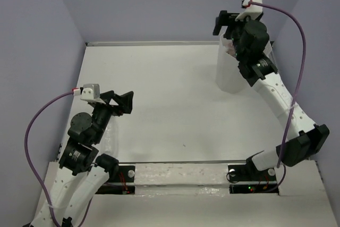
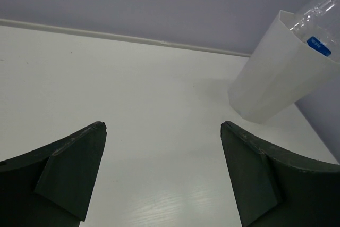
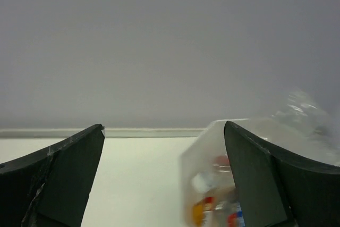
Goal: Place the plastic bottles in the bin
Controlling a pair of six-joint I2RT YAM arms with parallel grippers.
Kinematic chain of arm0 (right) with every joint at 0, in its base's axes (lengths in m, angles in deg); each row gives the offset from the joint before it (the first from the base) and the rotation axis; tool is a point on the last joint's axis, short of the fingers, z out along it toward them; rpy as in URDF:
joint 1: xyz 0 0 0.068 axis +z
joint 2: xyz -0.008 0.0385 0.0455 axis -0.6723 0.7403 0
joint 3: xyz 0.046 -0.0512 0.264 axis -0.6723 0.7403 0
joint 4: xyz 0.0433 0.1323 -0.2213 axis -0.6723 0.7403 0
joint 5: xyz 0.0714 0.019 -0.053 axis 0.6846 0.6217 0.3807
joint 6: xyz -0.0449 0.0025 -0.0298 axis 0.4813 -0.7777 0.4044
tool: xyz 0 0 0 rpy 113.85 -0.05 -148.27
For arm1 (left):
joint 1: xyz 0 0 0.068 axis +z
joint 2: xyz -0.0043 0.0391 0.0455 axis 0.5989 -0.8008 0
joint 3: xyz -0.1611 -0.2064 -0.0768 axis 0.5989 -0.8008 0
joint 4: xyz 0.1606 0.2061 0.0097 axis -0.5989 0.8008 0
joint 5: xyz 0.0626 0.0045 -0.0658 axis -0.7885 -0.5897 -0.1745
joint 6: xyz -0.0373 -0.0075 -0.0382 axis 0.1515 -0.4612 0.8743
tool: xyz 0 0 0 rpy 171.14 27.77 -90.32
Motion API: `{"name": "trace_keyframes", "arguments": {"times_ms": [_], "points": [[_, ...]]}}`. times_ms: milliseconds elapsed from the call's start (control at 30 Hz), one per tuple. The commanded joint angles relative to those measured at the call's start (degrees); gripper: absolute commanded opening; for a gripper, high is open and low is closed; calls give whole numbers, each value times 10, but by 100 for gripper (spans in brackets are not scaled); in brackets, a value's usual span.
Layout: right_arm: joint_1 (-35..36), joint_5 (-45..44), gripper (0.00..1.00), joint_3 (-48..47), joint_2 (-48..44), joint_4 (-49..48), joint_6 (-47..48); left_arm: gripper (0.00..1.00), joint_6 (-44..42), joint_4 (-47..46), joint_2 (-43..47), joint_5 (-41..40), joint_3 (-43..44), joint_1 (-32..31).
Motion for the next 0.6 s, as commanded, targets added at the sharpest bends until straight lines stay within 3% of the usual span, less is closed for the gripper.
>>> {"name": "trace_keyframes", "arguments": {"times_ms": [0,167,267,567], "points": [[122,131,100,40,5,34,-133,99,-1,-24,-11,-18,21,7],[280,151,100,86,104,-43,-189,99,3,-18,1,-43,37,9],[322,160,100,81,152,-86,-228,99,1,2,11,-53,78,8],[398,176,100,-26,355,-95,-381,99,6,44,33,-64,204,8]]}}
